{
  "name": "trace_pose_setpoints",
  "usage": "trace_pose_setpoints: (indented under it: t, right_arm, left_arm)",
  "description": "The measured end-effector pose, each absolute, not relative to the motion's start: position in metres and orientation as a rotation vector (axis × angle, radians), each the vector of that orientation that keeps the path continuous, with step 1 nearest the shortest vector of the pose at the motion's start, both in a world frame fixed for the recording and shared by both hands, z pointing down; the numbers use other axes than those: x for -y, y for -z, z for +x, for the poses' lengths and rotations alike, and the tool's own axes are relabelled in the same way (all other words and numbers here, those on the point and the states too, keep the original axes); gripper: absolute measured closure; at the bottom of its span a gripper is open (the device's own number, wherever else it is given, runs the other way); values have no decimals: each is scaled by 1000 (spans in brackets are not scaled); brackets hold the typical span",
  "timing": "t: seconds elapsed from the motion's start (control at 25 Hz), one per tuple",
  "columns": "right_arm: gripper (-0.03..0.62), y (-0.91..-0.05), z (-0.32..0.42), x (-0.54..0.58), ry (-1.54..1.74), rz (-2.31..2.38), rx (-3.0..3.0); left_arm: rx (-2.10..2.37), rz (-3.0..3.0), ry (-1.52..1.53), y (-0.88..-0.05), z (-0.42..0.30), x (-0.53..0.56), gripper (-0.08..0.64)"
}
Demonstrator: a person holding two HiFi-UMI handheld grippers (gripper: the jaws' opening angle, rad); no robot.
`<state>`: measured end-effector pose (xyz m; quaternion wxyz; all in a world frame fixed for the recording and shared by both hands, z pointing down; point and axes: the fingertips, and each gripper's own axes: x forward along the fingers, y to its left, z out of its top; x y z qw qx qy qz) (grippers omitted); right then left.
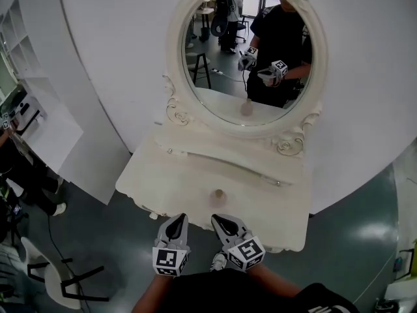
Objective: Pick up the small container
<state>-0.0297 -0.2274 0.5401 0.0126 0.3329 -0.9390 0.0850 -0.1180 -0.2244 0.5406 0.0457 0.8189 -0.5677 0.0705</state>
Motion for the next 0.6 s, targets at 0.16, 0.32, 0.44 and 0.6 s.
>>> trace_pose_setpoints:
  t: [0.16,0.32,0.44,0.6]
  right_arm:
    - [586,-550,-12,245,-275,1062,2899]
    - [586,-557,-5,256,-285,1101,2870]
    - [586,-564,-5,262,-271,1121,2818]
    - [586,-571,-14,267,-279,1154,2784]
  left_arm:
    - [1709,2496,-237,-549,-108,241,552]
    - [1673,2510,-269,-553,-104,252,552]
    - [1642,2524,-272,-555,-104,261,552]
    - [1597,2545,-279,-559,-109,271,552]
